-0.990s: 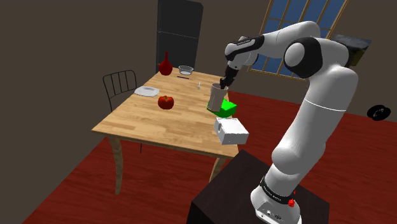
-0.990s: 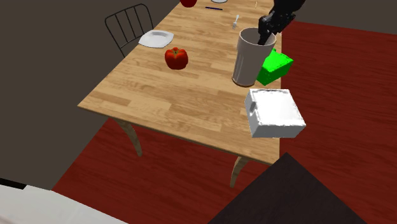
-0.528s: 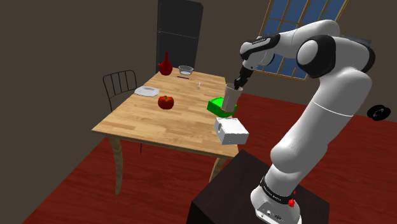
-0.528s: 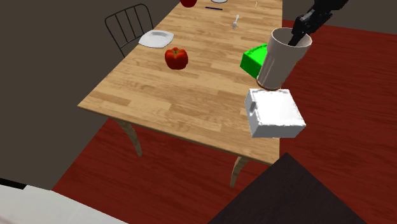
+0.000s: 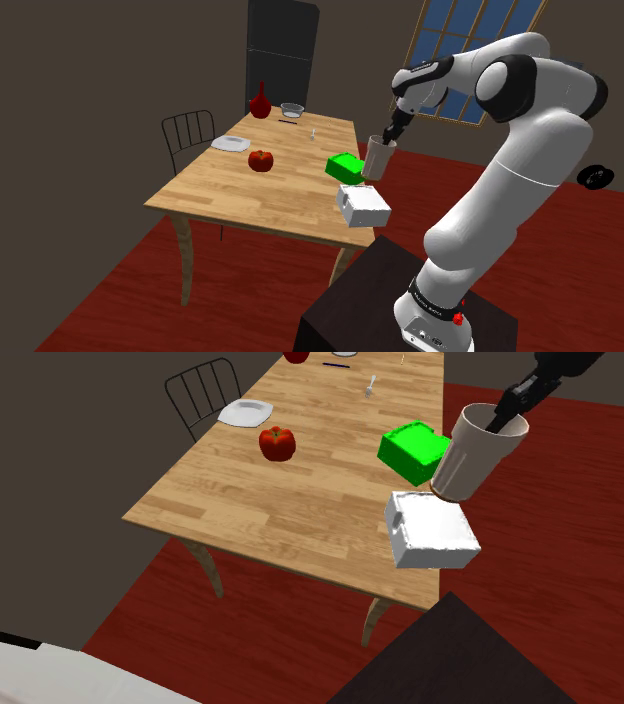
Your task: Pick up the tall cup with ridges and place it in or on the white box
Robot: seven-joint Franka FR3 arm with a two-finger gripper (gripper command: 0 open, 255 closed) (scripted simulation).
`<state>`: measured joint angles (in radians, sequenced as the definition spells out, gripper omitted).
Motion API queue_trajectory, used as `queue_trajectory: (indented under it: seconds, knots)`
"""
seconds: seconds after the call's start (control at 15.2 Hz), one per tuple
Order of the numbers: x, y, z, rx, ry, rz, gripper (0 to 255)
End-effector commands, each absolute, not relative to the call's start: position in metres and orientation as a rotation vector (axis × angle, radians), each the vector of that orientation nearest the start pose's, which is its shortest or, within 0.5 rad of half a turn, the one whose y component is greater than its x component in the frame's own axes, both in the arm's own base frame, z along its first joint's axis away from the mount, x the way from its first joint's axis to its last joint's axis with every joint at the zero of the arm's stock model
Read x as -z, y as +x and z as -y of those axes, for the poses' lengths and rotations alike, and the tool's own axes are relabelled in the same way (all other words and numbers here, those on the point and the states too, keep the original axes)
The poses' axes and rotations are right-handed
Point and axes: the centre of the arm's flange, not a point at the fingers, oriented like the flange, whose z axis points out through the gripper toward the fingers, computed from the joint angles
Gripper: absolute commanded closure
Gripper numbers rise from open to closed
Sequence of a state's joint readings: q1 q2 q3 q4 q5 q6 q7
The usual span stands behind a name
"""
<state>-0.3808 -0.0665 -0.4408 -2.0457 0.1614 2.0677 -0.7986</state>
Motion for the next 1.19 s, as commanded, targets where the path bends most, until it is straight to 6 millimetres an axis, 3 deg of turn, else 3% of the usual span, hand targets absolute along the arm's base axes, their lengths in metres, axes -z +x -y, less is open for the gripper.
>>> queue_trajectory:
  seconds: [0.0, 1.12]
  knots:
    - [-0.466, 0.373, 0.396, 0.28, -3.065, -0.145, 255]
    - [-0.376, 0.373, 0.396, 0.28, -3.065, -0.145, 255]
